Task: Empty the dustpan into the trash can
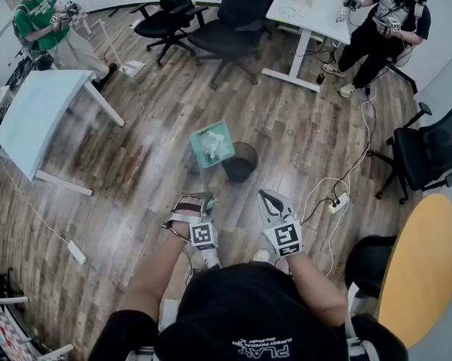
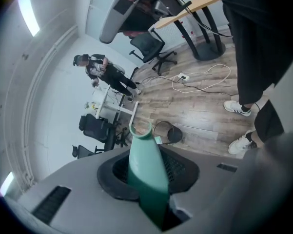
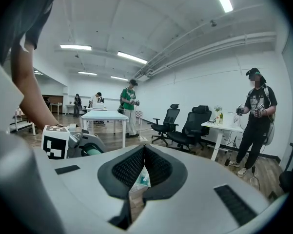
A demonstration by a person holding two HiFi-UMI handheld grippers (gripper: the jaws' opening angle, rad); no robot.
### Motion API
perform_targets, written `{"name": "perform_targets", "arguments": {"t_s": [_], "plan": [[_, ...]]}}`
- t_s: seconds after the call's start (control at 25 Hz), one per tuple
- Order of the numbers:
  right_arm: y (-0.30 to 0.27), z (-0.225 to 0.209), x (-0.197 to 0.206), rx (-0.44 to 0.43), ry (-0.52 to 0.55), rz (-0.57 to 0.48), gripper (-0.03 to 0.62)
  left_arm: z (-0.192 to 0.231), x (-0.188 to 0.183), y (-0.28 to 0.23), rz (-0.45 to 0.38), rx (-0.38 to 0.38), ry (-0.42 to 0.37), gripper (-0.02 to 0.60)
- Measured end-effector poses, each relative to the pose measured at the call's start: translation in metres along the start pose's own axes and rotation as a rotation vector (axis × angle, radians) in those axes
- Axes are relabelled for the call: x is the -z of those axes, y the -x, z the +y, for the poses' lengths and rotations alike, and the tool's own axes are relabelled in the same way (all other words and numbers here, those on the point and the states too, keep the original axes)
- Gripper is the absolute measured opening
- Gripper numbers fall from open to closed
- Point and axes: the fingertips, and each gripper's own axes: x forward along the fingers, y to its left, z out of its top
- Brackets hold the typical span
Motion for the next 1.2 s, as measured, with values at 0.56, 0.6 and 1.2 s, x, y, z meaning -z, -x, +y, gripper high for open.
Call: {"name": "perform_targets", "arguments": {"t_s": [0.56, 0.6, 1.2], "plan": [[0.006, -0.014, 0.001, 0.032, -0.012, -0.014, 0.023, -0.023, -0.03, -0.008, -0.053, 0.004, -0.335, 0.1], [0.006, -0.016, 0.001, 0.033, -0.011, -0.015, 0.023, -0.01, -0.037, -0.006, -0.073, -0.07, -0.35, 0.1], [0.018, -0.029, 0.001, 0.059, -0.025, -0.033, 0.023, -0.106, -0.032, -0.02, -0.028, 0.222, -0.837, 0.104]]}}
